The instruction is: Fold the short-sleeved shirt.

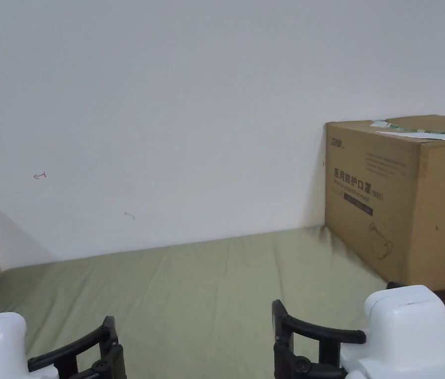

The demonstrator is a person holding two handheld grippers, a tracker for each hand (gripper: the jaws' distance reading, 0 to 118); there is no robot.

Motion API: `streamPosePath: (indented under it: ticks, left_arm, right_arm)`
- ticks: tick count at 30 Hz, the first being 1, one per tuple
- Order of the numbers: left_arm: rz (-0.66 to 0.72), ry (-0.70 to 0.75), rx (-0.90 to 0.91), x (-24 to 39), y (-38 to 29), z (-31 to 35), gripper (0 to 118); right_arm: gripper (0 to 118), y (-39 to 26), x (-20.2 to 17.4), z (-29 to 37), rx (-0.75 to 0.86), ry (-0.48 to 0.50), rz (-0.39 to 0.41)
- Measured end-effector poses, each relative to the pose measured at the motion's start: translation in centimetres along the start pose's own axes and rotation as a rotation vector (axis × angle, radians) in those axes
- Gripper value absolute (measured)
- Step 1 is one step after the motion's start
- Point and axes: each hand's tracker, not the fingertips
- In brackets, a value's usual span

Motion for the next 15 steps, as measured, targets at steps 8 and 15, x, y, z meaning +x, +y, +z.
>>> streamPosePath:
  ticks: [8, 15]
  left_arm:
    - [-0.011, -0.128, -0.154, 0.4, 1.3, -1.2, 116]
    - [-0.009, -0.104, -0.08, 1.2, 1.3, -1.4, 116]
  right_arm:
    - [118, 0.6, 0.2, -1.3, -0.027, -0.01, 0.031]
    - [118, 0.5, 0.4, -2.6, -0.055, -0.014, 0.006]
